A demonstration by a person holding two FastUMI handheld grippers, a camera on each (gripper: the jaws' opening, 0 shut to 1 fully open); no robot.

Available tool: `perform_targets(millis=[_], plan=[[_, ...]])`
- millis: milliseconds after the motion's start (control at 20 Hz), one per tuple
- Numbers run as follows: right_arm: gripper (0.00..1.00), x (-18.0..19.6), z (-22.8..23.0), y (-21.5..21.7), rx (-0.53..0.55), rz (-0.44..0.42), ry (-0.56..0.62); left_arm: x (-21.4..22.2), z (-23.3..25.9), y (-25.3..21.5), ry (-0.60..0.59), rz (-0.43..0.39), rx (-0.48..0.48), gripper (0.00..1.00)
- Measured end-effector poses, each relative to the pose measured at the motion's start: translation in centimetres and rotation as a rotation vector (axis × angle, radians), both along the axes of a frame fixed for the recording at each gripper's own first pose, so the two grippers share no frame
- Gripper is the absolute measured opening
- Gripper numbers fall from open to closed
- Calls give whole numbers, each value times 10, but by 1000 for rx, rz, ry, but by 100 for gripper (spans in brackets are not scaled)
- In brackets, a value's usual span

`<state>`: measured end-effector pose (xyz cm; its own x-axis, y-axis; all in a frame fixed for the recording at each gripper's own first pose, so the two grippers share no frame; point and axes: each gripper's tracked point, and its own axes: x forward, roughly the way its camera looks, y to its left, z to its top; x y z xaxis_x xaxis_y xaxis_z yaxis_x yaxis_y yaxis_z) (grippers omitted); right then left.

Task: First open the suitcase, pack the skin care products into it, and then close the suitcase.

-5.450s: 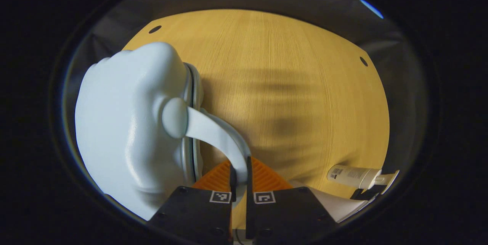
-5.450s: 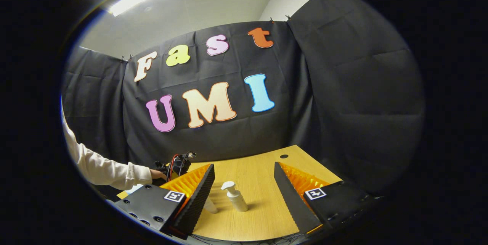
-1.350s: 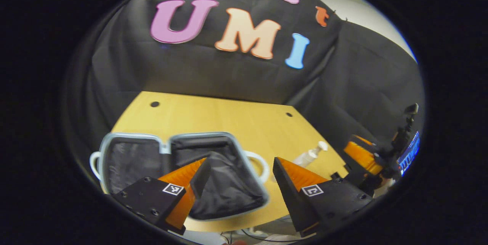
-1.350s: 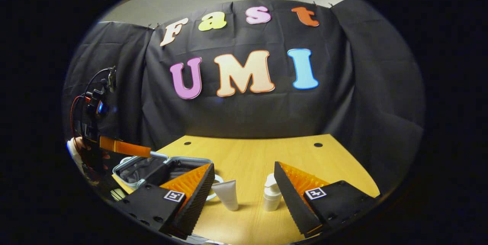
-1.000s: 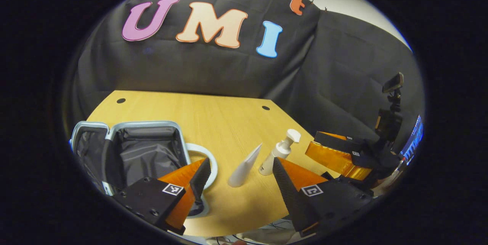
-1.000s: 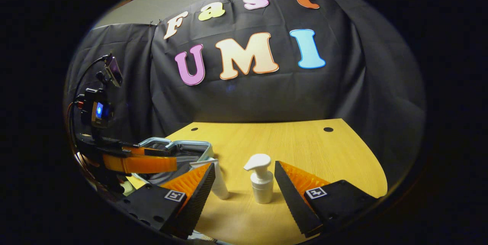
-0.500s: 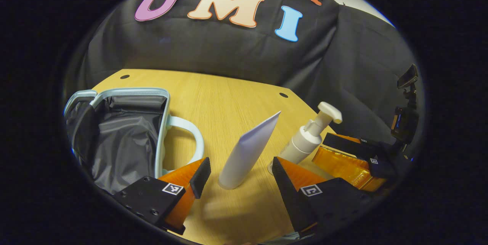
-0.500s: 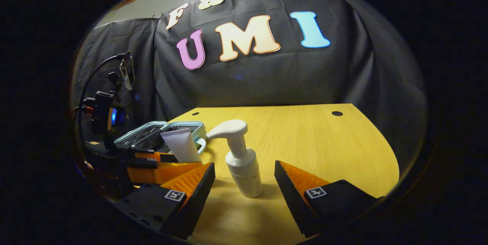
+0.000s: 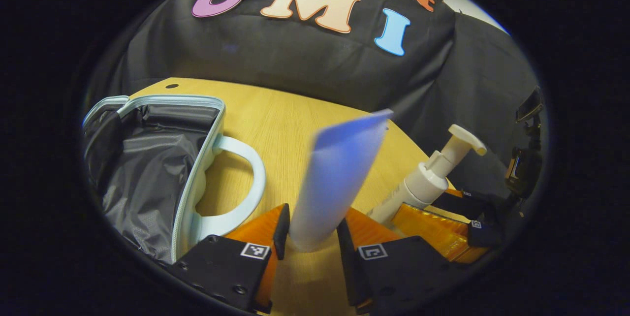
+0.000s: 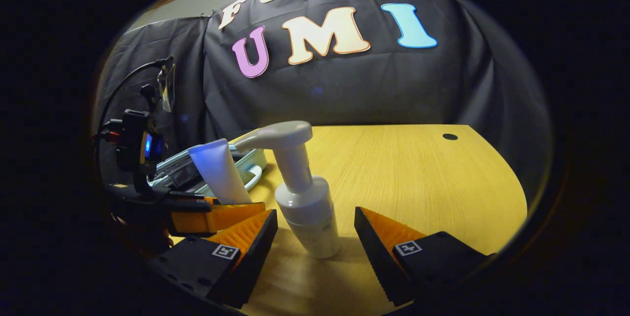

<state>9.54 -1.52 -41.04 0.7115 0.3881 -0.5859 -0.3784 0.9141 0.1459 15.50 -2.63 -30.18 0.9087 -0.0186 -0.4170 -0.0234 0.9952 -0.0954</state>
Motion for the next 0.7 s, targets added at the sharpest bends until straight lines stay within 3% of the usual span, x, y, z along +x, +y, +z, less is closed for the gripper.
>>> perform_targets(millis=[100, 200, 400, 700], plan=[[98, 1, -5, 7, 2, 17, 4, 2, 5, 1, -11, 11, -23, 41], [98, 3, -9, 9, -7, 20, 3, 2, 22, -2, -30, 3, -35, 40], [69, 9, -15, 6, -15, -2, 12, -3, 64, -3, -66, -23, -44, 39], [60, 16, -5, 3, -54, -39, -9, -43, 122, 36, -26, -21, -33, 39]])
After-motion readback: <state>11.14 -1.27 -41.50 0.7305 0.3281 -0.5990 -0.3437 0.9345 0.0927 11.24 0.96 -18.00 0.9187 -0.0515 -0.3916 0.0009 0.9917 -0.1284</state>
